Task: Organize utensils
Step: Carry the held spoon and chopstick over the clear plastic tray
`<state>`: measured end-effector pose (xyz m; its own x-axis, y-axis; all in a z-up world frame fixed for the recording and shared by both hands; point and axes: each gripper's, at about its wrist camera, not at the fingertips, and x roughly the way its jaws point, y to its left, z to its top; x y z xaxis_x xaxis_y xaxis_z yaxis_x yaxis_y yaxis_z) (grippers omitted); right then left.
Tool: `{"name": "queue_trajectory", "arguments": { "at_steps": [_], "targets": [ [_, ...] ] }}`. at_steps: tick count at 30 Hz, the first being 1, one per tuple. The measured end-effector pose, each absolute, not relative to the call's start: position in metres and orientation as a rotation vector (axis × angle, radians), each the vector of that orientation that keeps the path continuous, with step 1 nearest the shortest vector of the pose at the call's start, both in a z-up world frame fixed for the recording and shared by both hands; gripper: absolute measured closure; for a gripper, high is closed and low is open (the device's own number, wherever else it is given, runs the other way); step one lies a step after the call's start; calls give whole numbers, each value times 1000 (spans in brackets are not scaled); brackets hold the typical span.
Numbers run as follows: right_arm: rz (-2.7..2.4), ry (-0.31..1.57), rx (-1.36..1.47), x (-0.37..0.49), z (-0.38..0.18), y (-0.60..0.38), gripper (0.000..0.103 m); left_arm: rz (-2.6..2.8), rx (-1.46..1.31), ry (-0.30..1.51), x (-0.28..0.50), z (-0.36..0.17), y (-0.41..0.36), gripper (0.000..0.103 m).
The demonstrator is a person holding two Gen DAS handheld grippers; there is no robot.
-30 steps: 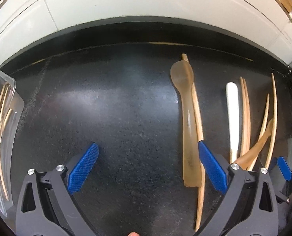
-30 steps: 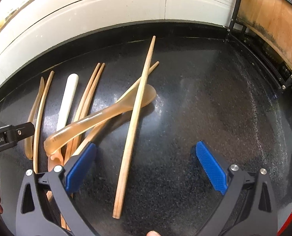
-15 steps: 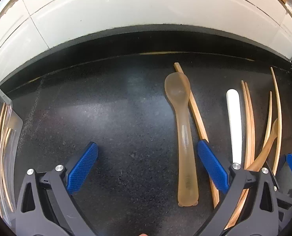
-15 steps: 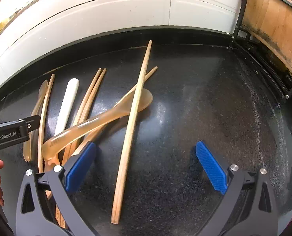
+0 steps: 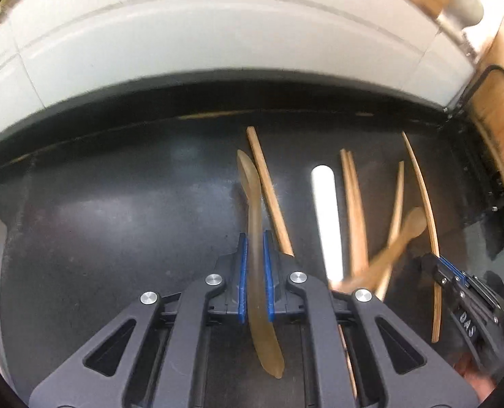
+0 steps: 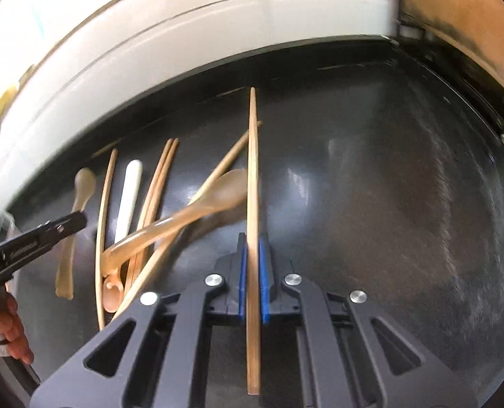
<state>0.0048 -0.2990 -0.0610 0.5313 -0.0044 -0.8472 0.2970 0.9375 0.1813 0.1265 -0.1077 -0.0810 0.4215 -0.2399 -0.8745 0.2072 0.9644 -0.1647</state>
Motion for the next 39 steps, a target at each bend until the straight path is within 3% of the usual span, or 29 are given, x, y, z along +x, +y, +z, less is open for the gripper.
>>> {"name": "queue_trajectory", "arguments": {
  "at_steps": [7, 15, 30, 39],
  "targets": [
    [-171, 938, 418, -11, -23, -300, 96, -307, -78, 1085, 110, -51, -72, 95],
    [-34, 907, 460, -24, 10, -219, 96, -365, 36, 1037, 95, -13, -23, 95],
    [121, 974, 441, -47, 13, 14, 96, -388, -18, 1076, 59, -6, 205, 95],
    [179, 1007, 594, -50, 11, 90, 96, -443, -40, 1073, 64, 2, 297, 95]
  ]
}}
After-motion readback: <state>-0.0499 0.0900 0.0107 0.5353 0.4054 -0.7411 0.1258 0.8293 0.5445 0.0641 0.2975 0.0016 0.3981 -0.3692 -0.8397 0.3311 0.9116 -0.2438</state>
